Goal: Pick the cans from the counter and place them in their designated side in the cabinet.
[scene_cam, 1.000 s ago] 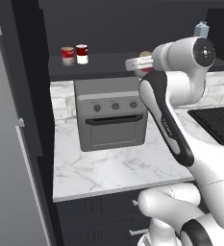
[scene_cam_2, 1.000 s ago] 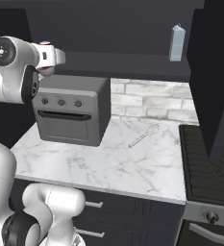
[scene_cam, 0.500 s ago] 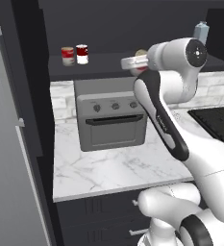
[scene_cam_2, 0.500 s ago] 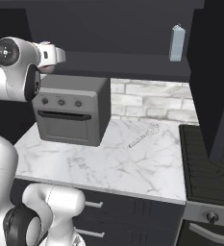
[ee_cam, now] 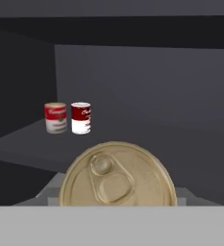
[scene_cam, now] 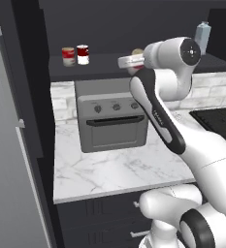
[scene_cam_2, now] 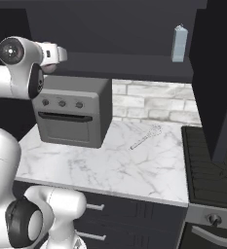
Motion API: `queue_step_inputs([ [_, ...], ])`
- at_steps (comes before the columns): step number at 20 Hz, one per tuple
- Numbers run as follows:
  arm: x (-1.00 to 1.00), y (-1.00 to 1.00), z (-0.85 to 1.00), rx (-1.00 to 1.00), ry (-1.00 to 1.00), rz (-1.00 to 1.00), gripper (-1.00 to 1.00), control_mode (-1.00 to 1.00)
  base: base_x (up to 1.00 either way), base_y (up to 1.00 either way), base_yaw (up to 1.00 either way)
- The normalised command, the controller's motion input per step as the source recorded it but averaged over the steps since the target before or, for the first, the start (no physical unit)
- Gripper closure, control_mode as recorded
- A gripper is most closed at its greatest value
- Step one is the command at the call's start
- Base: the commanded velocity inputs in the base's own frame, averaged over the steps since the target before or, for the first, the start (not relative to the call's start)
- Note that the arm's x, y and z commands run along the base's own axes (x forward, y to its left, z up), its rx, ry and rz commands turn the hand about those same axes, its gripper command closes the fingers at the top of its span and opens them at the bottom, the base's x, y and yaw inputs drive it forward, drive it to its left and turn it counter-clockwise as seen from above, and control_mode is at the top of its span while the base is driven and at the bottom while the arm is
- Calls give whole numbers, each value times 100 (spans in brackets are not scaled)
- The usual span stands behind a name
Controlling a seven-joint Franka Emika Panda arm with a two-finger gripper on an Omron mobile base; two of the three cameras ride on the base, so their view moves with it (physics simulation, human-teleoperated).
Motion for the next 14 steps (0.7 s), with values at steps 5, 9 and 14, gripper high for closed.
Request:
queue_step_inputs([
  [5,22,7,0,0,0,2,100,-100,0,0,0],
  [9,21,9,0,0,0,2,100,-100,0,0,0],
  [14,21,9,0,0,0,2,100,-100,0,0,0],
])
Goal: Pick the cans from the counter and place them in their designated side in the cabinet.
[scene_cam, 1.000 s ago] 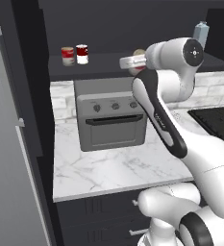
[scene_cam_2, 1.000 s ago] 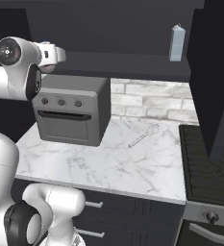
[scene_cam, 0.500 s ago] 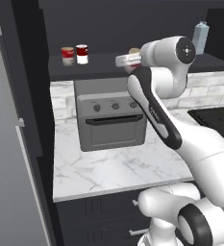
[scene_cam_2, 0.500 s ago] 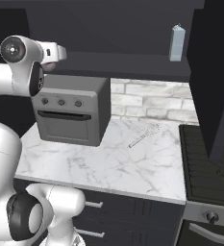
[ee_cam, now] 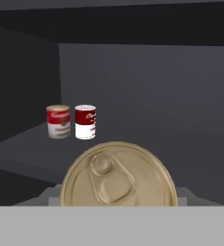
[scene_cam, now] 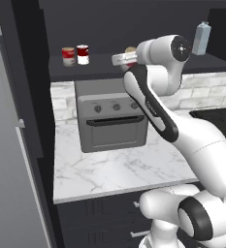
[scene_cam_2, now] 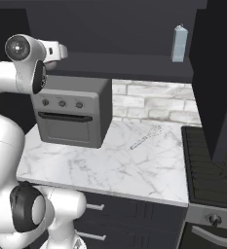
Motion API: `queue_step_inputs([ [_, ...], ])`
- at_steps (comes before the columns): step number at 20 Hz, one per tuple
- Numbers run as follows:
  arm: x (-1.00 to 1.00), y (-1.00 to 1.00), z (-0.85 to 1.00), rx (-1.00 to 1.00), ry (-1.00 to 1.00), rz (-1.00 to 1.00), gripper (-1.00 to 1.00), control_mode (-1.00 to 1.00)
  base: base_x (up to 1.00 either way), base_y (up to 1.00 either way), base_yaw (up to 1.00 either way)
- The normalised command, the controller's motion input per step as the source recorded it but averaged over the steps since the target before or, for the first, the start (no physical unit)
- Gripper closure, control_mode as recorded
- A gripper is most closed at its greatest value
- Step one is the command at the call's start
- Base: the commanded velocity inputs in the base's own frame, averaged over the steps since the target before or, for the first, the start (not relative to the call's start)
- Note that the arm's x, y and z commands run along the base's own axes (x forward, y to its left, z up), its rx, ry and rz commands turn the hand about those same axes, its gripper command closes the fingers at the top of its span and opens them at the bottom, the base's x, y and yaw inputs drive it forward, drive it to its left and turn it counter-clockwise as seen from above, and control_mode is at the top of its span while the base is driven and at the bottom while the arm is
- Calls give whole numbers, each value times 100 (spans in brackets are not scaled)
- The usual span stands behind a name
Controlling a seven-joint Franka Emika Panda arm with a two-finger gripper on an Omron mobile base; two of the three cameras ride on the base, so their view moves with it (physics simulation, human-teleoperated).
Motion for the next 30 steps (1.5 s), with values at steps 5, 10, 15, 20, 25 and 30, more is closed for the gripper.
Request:
queue_step_inputs([
  [5,21,10,0,0,0,2,100,-100,0,0,0],
  [10,20,10,0,0,0,2,100,-100,0,0,0],
  [15,20,9,-1,0,0,3,100,-100,0,0,0],
  [20,22,8,-4,0,0,3,100,-100,0,0,0],
  [25,25,7,-3,0,2,2,100,-100,0,0,0],
  [30,24,7,-3,0,3,2,100,-100,0,0,0],
])
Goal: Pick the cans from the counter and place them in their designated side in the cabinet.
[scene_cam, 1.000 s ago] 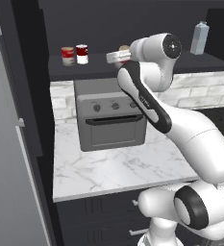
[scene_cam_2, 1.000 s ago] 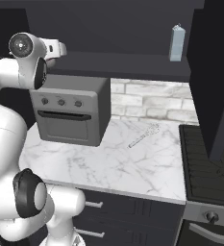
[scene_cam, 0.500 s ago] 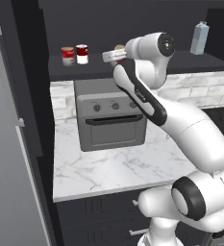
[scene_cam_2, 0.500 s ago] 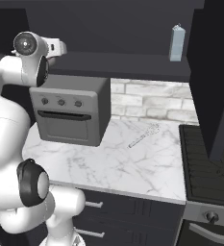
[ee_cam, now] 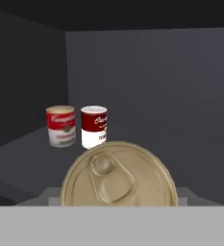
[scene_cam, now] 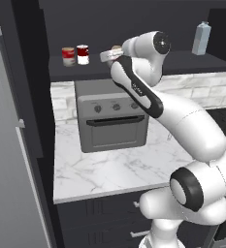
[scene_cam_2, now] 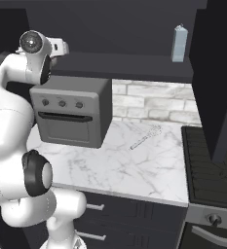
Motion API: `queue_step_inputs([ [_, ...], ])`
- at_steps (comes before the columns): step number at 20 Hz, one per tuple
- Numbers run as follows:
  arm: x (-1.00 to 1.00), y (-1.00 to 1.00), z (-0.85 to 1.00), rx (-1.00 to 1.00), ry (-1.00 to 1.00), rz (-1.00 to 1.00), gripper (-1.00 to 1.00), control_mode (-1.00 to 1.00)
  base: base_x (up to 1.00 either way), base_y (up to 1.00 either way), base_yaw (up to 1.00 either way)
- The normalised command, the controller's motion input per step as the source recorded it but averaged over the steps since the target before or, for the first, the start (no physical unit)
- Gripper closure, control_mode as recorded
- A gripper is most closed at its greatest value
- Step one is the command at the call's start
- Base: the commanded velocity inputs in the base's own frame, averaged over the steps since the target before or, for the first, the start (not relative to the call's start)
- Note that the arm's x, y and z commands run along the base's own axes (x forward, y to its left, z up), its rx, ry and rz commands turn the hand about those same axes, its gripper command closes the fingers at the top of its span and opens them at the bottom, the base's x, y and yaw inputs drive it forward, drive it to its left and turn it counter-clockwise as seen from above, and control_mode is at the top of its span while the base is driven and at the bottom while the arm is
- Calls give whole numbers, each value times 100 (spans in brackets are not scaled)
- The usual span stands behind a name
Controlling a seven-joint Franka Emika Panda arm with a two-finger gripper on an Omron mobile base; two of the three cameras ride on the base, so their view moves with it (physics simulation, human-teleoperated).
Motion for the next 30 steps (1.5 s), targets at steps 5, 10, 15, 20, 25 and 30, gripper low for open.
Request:
queue_step_inputs([
  [5,25,6,-3,-1,4,1,100,-100,0,0,0],
  [10,22,5,-5,-1,3,2,100,-100,0,0,0],
  [15,20,3,-11,-2,2,2,100,-100,0,0,0],
  [20,19,4,-11,-2,2,2,100,-100,0,0,0],
  [25,21,5,-8,-2,1,2,100,-100,0,0,0],
  [30,22,6,-6,-2,0,2,100,-100,0,0,0],
])
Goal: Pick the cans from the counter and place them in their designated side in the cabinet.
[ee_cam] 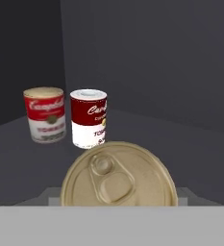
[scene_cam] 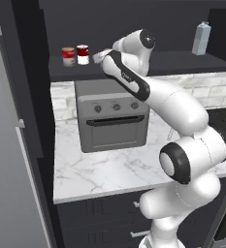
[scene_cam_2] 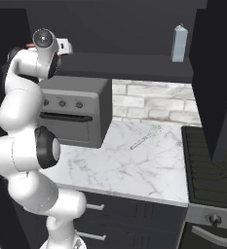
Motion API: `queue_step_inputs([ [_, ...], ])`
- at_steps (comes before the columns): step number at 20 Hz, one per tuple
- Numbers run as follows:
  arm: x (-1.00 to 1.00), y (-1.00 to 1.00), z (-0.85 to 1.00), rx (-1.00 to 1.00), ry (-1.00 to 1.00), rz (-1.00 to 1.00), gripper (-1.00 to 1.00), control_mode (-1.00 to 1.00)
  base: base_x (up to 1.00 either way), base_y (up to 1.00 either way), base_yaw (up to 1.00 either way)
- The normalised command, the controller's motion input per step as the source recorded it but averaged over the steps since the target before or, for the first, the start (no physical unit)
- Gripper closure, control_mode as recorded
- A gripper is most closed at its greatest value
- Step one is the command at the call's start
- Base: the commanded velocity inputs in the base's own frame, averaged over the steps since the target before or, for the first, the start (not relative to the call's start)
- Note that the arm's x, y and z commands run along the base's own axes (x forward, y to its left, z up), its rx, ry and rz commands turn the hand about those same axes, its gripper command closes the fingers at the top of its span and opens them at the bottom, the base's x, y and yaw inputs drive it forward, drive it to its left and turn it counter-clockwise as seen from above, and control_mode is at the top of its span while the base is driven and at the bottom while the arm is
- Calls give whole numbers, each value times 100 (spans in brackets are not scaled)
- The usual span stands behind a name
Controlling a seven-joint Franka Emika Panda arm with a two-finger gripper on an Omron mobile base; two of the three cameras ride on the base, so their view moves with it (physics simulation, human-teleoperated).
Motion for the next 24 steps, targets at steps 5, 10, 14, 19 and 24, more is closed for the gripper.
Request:
queue_step_inputs([
  [5,22,5,-4,-2,0,2,100,-100,0,0,0],
  [10,24,6,-4,-1,0,2,100,-100,0,0,0],
  [14,22,5,-6,-2,0,2,100,-100,0,0,0],
  [19,19,2,-15,-3,2,1,100,-100,0,0,0],
  [24,15,2,-24,-4,3,1,100,-100,0,0,0],
])
